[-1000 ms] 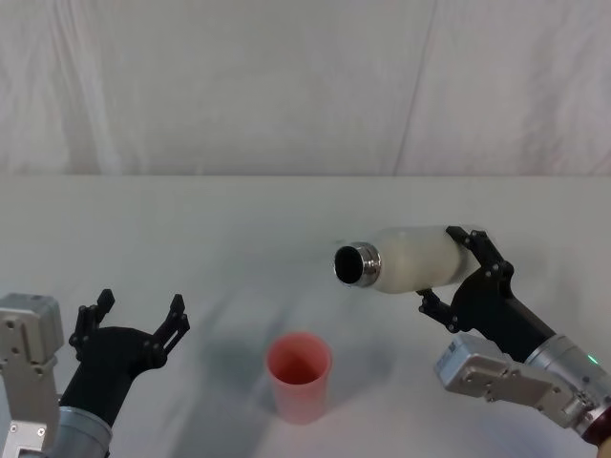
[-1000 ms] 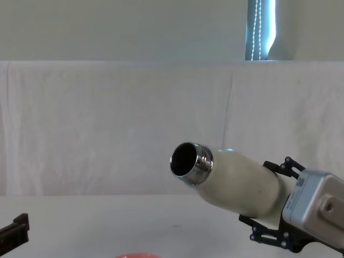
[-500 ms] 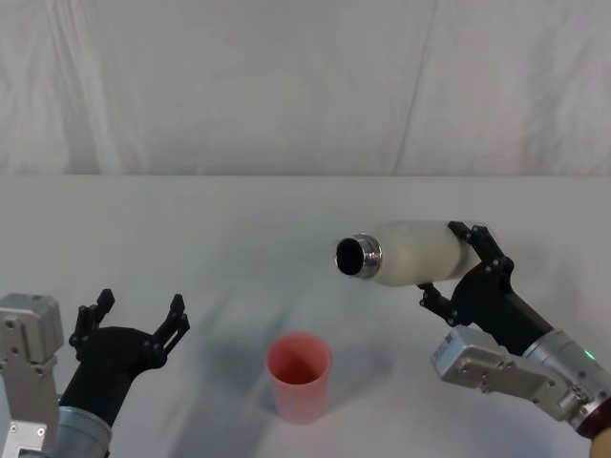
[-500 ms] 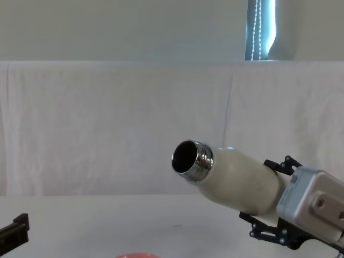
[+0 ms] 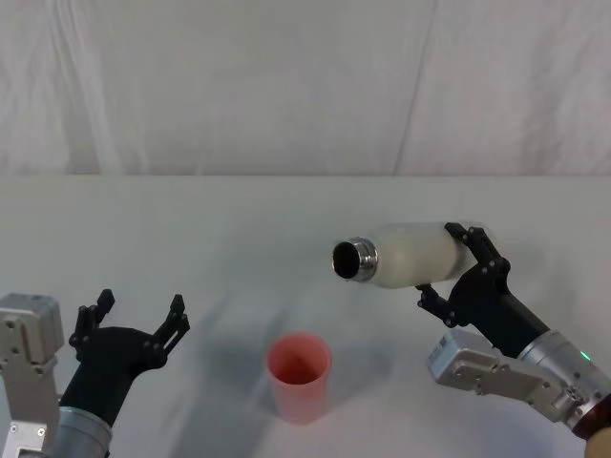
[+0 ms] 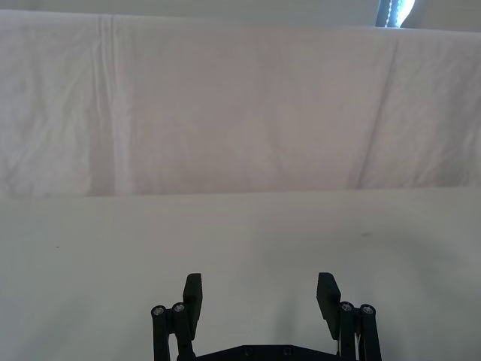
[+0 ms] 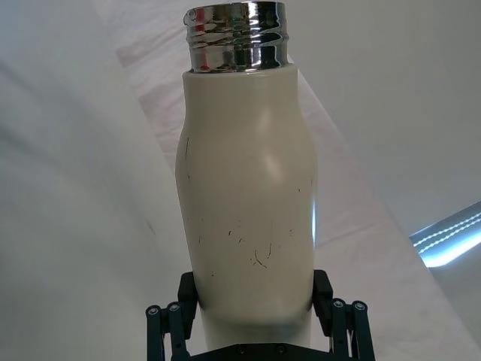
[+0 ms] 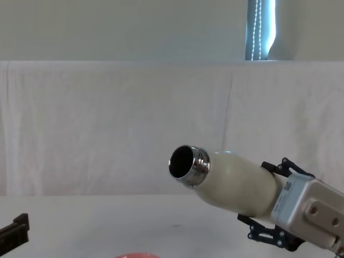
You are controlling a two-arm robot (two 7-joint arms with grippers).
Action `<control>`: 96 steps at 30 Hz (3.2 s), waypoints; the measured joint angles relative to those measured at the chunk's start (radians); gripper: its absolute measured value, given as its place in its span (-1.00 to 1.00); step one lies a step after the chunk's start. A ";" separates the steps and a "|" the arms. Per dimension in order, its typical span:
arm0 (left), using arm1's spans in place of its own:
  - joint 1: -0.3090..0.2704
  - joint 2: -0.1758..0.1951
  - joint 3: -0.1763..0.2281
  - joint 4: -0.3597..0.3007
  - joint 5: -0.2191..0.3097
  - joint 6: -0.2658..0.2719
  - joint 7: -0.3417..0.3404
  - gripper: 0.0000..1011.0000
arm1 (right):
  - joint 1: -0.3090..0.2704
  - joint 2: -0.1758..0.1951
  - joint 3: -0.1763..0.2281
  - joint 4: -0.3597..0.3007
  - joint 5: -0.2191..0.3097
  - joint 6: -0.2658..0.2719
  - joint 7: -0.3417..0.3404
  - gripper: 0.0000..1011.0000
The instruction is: Grasp the thermos with one hand and pour water into the cup lid.
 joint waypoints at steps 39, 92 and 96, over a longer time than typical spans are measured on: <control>0.000 0.000 0.000 0.000 0.000 0.000 0.000 0.98 | -0.010 0.068 -0.053 -0.029 -0.130 -0.023 -0.083 0.88; 0.000 0.000 0.000 0.000 0.000 0.000 0.000 0.98 | 0.028 0.091 -0.128 -0.026 -0.219 0.046 -0.102 0.88; 0.000 0.000 0.000 0.000 0.000 0.000 0.000 0.98 | 0.031 0.093 -0.133 -0.026 -0.229 0.052 -0.108 0.88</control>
